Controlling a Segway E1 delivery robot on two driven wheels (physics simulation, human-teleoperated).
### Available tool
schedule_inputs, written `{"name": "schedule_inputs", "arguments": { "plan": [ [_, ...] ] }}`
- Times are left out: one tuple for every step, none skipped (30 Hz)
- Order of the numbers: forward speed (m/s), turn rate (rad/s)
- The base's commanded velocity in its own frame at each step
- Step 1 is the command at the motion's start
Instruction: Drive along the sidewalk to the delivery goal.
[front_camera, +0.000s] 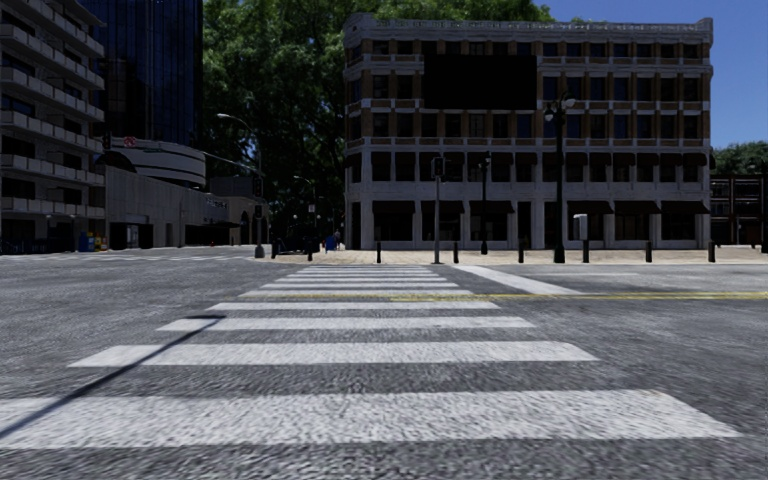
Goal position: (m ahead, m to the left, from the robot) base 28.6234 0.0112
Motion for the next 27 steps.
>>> {"name": "schedule_inputs", "arguments": {
  "plan": [
    [1.58,0.12],
    [1.58,0.16],
    [1.67,0.18],
    [2.0,0.18],
    [2.0,0.19],
    [2.0,0.19],
    [2.0,0.19],
    [2.0,0.19],
    [2.0,0.19],
    [2.0,0.19],
    [2.0,0.19],
    [2.0,0.19],
    [2.0,0.19],
    [2.0,0.19],
    [2.0,0.19],
    [2.0,0.15],
    [2.0,0.15],
    [2.0,0.0],
    [2.0,0.0],
    [2.0,0.0],
    [2.0,0.0],
    [2.0,0.0],
    [2.0,0.0],
    [2.0,0.0],
    [2.0,0.0],
    [2.0,0.0],
    [2.0,0.0]
  ]
}}
